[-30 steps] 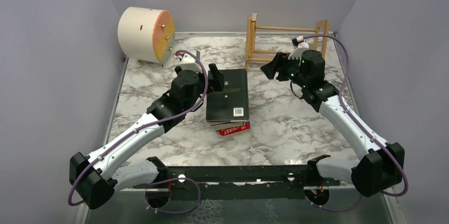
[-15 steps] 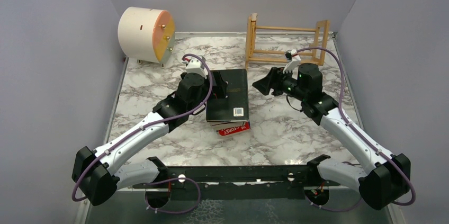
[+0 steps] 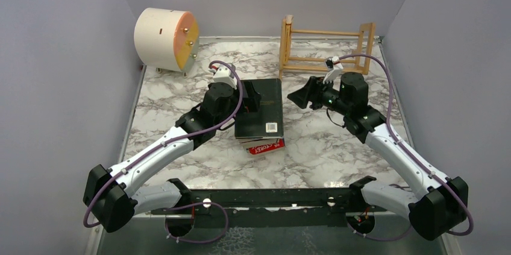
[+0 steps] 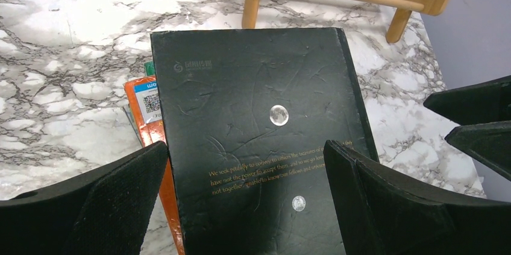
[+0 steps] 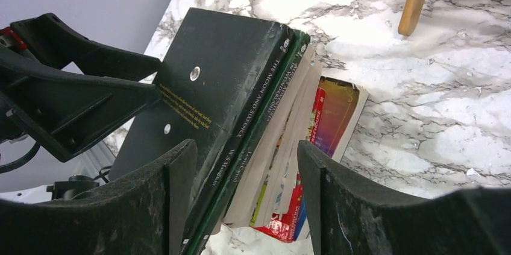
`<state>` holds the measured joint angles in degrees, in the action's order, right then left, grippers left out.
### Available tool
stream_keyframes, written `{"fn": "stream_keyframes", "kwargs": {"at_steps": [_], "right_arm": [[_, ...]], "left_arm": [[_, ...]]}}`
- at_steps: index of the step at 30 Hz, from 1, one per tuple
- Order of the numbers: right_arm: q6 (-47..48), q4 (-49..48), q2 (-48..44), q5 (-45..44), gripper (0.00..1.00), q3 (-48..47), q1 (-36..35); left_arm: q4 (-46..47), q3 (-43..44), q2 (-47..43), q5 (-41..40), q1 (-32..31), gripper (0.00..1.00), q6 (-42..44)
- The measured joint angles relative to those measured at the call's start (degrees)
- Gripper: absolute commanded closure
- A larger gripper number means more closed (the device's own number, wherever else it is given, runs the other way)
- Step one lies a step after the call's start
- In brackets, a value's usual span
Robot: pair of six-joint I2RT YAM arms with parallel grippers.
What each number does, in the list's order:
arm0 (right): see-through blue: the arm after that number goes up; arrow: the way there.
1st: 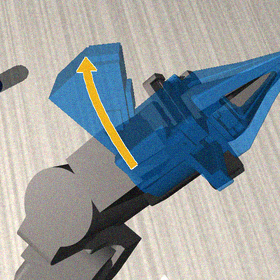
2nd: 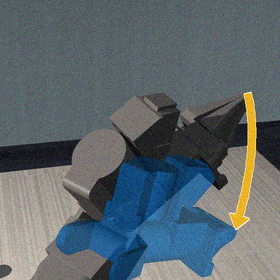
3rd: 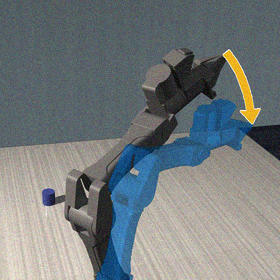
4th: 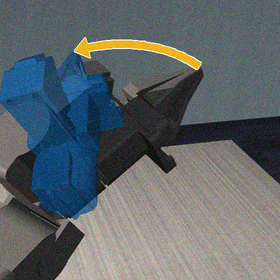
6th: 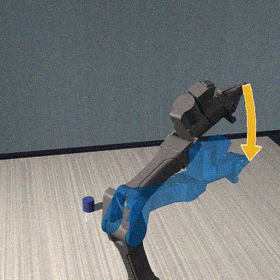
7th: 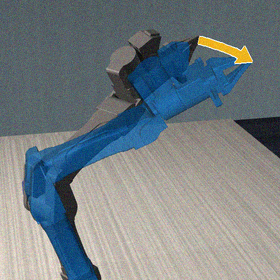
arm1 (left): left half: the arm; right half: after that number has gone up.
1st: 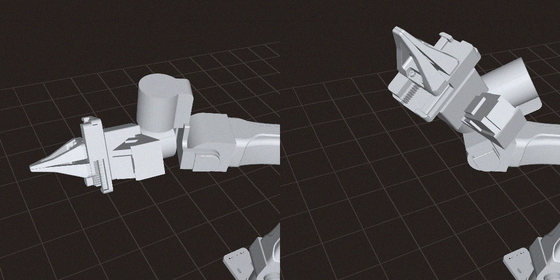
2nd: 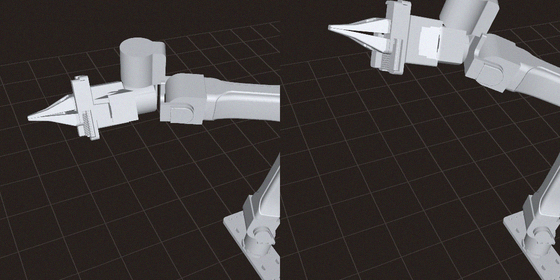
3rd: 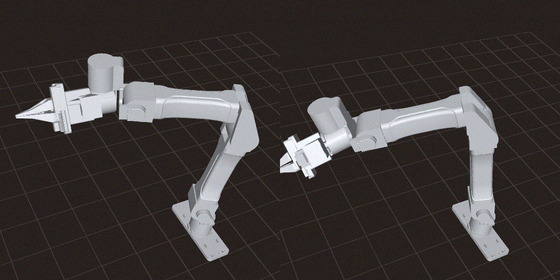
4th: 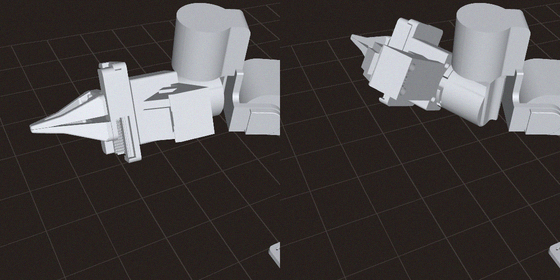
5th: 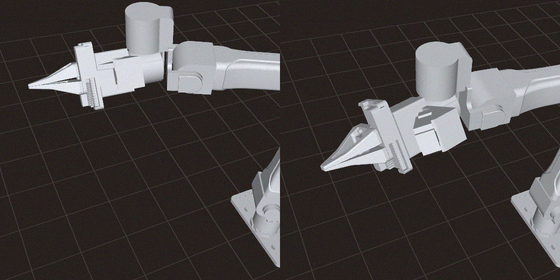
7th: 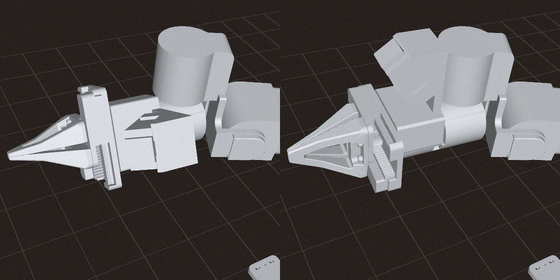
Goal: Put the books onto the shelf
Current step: Pick up the book from the center of the board.
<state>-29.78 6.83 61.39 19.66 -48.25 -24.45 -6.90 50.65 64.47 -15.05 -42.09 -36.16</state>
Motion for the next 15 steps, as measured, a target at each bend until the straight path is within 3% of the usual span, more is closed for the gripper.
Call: {"fn": "stream_keyframes", "kwargs": {"at_steps": [15], "right_arm": [[-3.0,-1.8,0.1,5.9,0.39,2.6,0.0]], "left_arm": [[2.1,-0.2,0.3,2.4,0.1,0.01,-1.0]]}}
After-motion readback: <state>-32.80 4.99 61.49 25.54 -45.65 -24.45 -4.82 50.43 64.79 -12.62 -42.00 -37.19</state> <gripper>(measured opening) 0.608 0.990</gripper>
